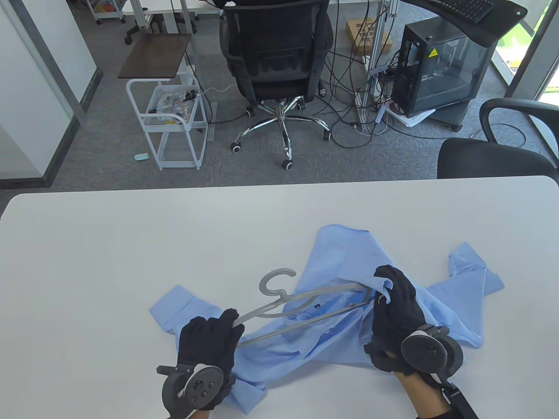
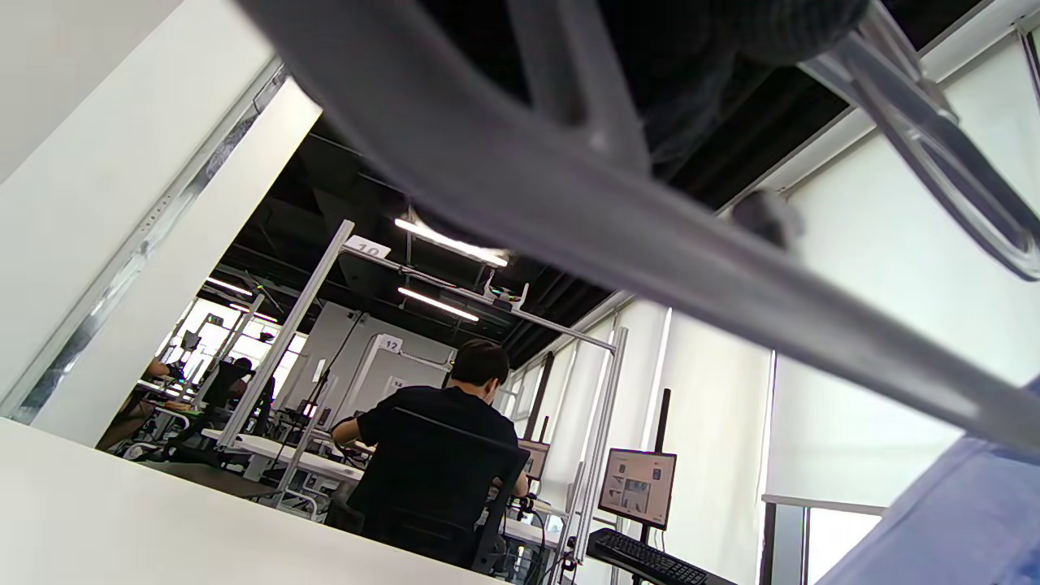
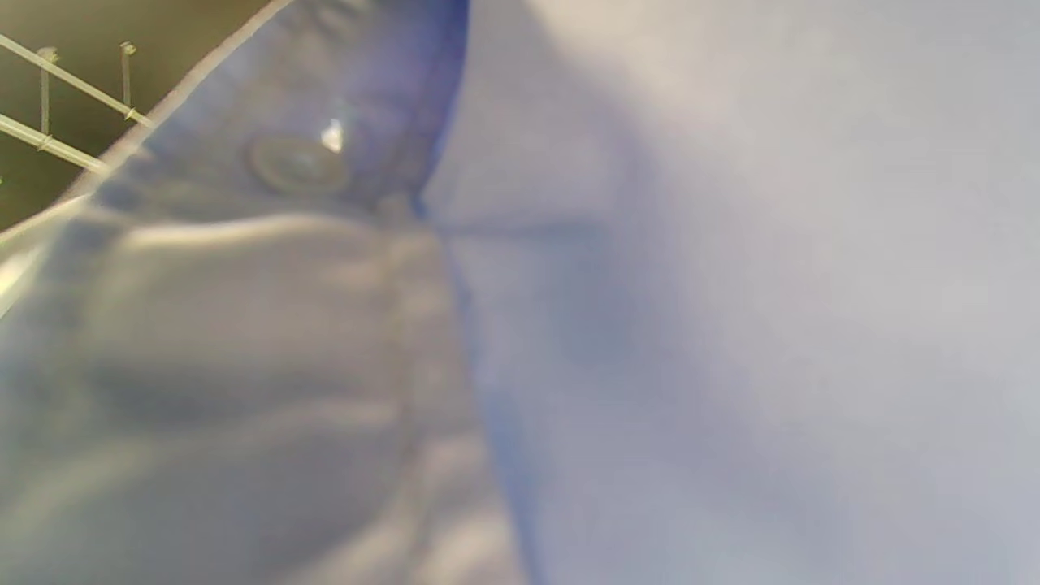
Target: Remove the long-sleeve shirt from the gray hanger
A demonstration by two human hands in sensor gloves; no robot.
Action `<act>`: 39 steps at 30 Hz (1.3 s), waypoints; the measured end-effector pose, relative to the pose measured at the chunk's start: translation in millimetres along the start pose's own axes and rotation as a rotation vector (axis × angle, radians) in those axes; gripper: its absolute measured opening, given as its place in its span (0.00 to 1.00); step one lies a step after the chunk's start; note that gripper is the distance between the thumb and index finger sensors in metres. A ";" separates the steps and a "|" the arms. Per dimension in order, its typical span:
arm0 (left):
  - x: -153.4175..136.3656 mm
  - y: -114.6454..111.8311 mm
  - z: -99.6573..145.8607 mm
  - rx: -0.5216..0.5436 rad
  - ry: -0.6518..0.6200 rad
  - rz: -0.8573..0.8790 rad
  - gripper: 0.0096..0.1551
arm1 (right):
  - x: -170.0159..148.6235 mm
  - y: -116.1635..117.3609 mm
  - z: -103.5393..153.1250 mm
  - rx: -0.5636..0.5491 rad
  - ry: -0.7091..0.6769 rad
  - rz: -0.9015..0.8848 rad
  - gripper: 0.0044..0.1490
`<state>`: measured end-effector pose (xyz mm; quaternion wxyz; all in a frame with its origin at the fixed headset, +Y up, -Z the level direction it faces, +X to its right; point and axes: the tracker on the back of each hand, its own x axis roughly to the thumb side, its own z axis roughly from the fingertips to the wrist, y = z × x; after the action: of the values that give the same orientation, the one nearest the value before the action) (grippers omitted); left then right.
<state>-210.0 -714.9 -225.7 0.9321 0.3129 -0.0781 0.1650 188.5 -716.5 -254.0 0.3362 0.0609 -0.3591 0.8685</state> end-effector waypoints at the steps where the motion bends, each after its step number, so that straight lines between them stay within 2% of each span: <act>1: 0.2 -0.7 -0.1 0.001 0.006 -0.001 0.27 | -1.5 -0.8 -0.7 -0.002 0.014 -0.020 0.32; 18: -11.0 -10.5 -4.2 -0.071 0.047 0.014 0.28 | -6.4 -2.1 -1.2 -0.002 0.030 -0.067 0.30; 30: -12.8 -12.0 -5.4 -0.117 0.050 0.082 0.28 | -18.4 -8.1 -6.3 -0.012 0.103 -0.149 0.31; 39: -12.4 -13.0 -4.9 -0.129 0.056 0.102 0.28 | -22.6 -10.7 -7.5 -0.033 0.131 -0.139 0.30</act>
<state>-216.7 -724.8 -239.9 0.9425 0.2429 -0.0783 0.2158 213.6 -718.3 -261.1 0.4195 0.0233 -0.3456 0.8391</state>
